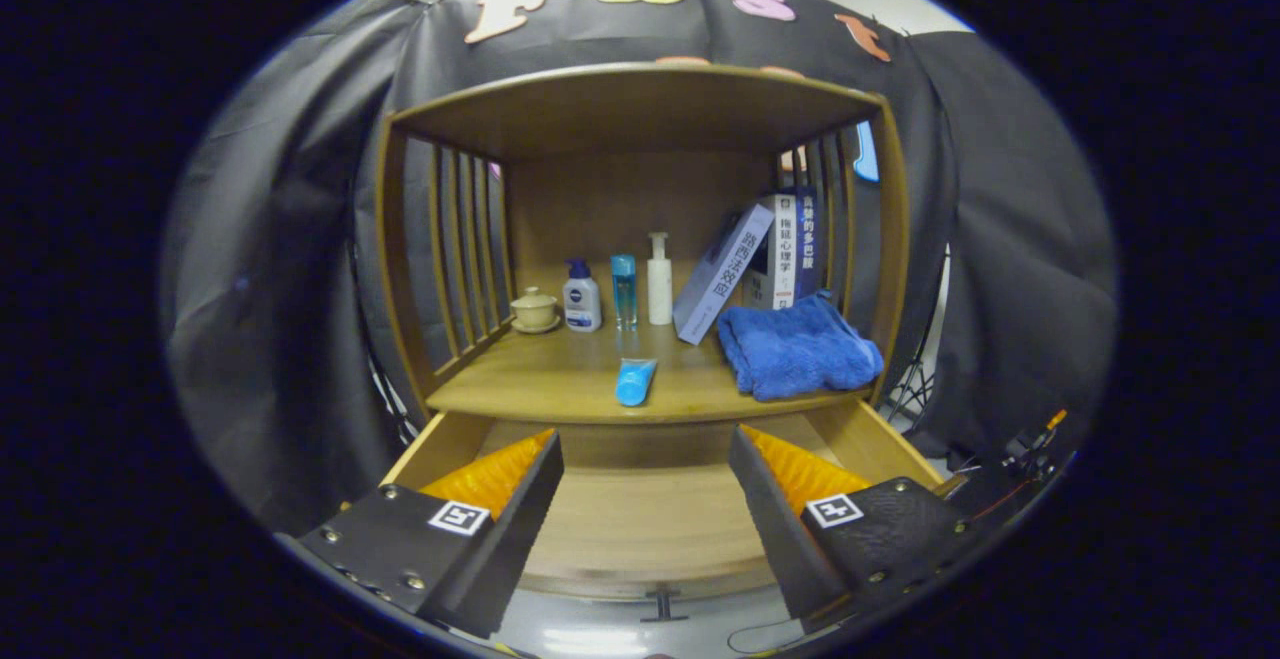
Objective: Pull open the drawer, take out the items inside it, and place them on the countertop above the cabinet.
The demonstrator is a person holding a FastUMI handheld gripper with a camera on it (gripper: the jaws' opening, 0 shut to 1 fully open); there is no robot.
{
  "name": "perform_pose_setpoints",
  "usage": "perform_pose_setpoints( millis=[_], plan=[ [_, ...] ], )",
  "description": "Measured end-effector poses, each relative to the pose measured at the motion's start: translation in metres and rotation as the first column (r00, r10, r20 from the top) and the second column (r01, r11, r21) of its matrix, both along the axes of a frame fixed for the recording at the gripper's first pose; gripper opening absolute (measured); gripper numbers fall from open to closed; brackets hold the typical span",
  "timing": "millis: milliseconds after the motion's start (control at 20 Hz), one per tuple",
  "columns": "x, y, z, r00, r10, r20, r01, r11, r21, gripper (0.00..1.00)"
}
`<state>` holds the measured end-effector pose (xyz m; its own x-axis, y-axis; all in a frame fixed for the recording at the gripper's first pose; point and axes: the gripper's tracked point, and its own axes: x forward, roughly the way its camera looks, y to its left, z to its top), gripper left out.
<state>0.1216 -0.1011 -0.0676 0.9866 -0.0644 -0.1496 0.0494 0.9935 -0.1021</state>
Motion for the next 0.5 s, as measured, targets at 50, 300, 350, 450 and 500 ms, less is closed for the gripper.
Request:
perform_pose_setpoints(
  millis=[50,300,350,450,500],
  plan=[
    [-0.012,-0.001,0.001,1.0,-0.007,0.027,0.007,1.0,0.001,0.99],
    [-0.06,0.0,-0.019,0.997,0.0,0.071,0.001,1.0,-0.011,0.99],
    [-0.066,-0.003,-0.026,0.997,-0.007,0.083,0.008,1.0,-0.006,0.99],
    [-0.075,-0.005,-0.04,0.993,-0.008,0.114,0.006,1.0,0.02,0.99],
    [-0.077,-0.008,-0.049,0.991,-0.004,0.133,0.0,1.0,0.029,0.99]
  ],
)
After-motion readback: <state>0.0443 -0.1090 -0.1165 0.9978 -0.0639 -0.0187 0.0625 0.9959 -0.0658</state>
